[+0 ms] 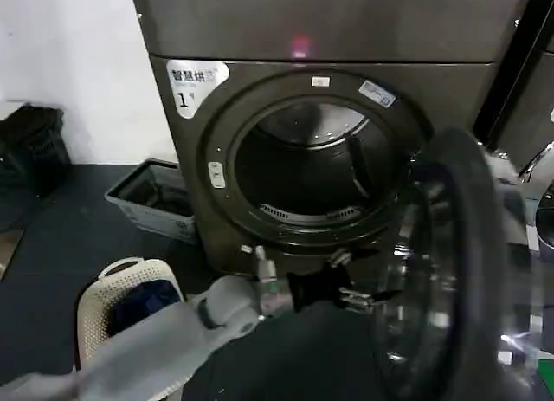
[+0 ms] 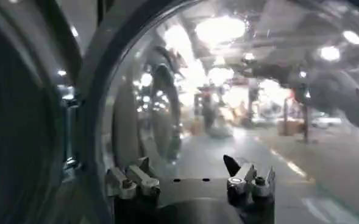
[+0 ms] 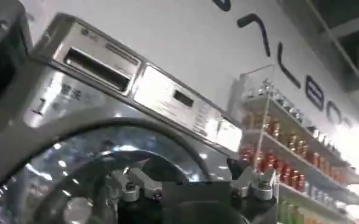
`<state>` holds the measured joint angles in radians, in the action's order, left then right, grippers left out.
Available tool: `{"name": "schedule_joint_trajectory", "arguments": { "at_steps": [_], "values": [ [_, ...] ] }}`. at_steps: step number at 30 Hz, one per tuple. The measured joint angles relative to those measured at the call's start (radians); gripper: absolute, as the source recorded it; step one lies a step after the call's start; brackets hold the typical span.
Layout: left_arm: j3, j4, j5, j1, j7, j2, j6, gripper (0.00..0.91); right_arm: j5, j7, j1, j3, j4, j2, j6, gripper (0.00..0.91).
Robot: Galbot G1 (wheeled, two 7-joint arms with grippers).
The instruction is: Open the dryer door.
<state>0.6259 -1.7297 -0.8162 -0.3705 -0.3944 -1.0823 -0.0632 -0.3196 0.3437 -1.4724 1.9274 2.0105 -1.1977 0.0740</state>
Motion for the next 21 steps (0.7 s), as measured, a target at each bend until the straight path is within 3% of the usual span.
{"name": "schedule_joint_trajectory", "arguments": {
  "at_steps": [11, 21],
  "values": [
    [0.113, 0.1, 0.001, 0.087, 0.011, -0.14, -0.021, 0.907, 0.035, -0.067, -0.018, 0.166, -0.041, 0.026, 0.013, 0.907],
    [0.117, 0.188, 0.029, 0.099, 0.024, -0.253, -0.021, 0.907, 0.035, -0.112, -0.07, 0.29, -0.056, 0.053, 0.035, 0.907]
  ]
}}
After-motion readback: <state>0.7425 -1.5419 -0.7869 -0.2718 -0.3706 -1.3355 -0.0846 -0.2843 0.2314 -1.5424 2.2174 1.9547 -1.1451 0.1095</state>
